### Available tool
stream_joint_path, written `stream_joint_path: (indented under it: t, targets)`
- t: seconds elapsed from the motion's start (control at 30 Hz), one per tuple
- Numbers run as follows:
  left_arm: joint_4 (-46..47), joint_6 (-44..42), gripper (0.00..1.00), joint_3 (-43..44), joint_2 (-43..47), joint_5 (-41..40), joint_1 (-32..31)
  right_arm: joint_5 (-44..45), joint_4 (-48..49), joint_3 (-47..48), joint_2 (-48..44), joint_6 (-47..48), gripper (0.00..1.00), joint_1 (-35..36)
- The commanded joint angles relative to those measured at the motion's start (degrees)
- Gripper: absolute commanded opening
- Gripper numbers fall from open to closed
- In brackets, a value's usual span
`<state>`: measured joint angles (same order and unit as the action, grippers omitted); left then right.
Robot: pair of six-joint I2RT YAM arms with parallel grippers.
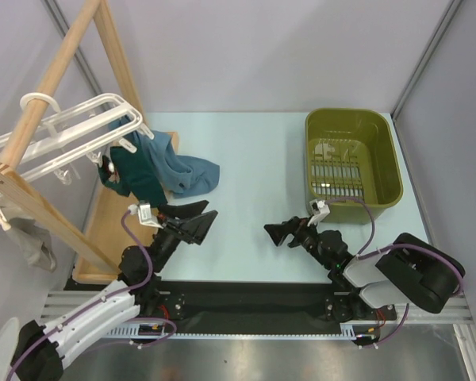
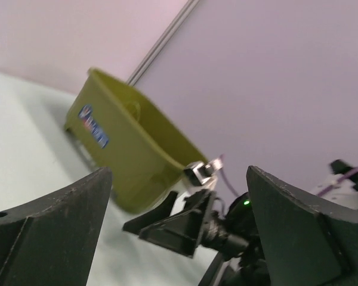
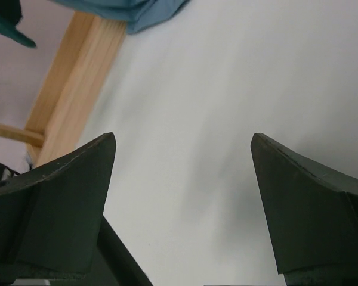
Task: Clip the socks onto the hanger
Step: Reset both arms
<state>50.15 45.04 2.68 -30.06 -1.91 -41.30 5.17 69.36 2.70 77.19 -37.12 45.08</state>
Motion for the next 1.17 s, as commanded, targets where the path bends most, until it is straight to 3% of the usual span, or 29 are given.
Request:
stream_joint_path:
  t: [0.0, 0.1, 0.4, 0.8, 0.93, 1.07, 1.13]
  targets:
    - [-1.11, 1.72, 0.99, -14.98, 3.25, 1.03, -0.27, 5.91, 21.52, -10.51, 0.69, -7.07, 1.00, -1.13]
    - [0.21, 3.03, 0.99, -15.07, 1.94, 1.39, -0.19, -1.20, 20.90, -10.43, -1.95, -6.12, 1.00, -1.14]
    - [1.44, 3.83, 1.00, -15.07, 0.27, 2.70, -0.19, -7.90, 15.99, -10.43, -15.81, -4.27, 1.00, 0.09]
    - [1.53, 4.45, 1.00, -15.16, -0.52, 2.18, -0.19, 2.65, -25.22, -10.35, -51.86, -3.39, 1.00, 0.45]
    - [1.53, 4.53, 1.00, -15.16, -0.87, 2.00, -0.19, 3.61, -27.88, -10.08, -50.22, -6.97, 1.00, 0.36]
    - [1.27, 5.06, 1.00, -15.07, -0.70, 2.00, -0.27, 1.25, -23.32, -10.43, -39.43, -9.28, 1.00, 0.09]
    - [1.09, 5.24, 1.00, -15.16, -0.61, 2.00, -0.27, 3.95, -23.22, -10.52, -38.43, -9.72, 1.00, 0.80]
